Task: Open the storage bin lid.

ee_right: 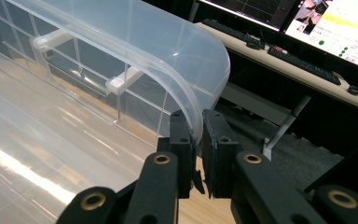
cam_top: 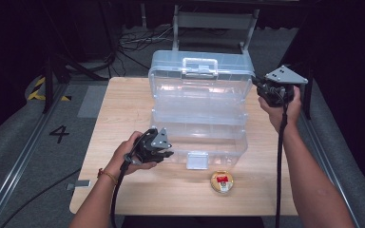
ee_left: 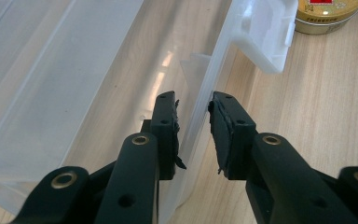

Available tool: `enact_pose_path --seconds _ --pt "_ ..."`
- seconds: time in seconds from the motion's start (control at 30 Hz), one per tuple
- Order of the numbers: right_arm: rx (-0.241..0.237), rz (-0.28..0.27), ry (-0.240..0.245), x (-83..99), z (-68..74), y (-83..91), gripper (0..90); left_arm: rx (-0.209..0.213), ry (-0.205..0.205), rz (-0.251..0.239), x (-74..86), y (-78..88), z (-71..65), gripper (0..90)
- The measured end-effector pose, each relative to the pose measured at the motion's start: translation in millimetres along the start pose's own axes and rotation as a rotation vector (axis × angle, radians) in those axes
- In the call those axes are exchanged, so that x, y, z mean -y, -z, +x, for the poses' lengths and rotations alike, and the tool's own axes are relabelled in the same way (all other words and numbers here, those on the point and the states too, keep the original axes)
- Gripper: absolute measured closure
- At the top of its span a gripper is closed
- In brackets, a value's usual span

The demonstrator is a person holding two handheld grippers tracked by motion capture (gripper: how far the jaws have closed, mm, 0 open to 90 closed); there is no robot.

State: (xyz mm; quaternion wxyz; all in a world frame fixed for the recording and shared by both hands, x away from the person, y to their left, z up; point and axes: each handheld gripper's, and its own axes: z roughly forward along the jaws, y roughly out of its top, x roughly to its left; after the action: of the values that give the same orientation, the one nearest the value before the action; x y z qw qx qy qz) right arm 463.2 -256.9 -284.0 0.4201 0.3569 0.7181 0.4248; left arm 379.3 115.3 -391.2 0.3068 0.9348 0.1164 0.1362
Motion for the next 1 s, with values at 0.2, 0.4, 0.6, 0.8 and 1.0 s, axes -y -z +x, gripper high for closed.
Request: enact_pose_path --seconds 0.2,0.4,0.6,0.8,1.0 --pt "0.012 -0.005 0.007 -0.3 -1.1 -4.9 84.8 -0.005 0.000 -0.006 0.9 0.1 -0.7 71.8" --pt "0.008 -0.005 -0.004 -2.2 -5.3 -11.8 85.1 0.005 0.000 -0.017 2.5 0.4 0.4 72.3" --pt "-0.004 -0.004 -0.033 -4.2 -10.7 -20.8 85.3 0.010 -0.009 -0.026 3.5 0.5 1.7 72.6" --pt "-0.008 0.002 -0.050 -5.6 -14.0 -26.5 85.4 0.018 -0.009 -0.029 4.0 0.5 2.6 72.8" --pt "-0.008 0.004 -0.061 -6.1 -15.6 -30.1 85.5 0.013 -0.006 -0.038 4.8 0.0 2.0 72.6"
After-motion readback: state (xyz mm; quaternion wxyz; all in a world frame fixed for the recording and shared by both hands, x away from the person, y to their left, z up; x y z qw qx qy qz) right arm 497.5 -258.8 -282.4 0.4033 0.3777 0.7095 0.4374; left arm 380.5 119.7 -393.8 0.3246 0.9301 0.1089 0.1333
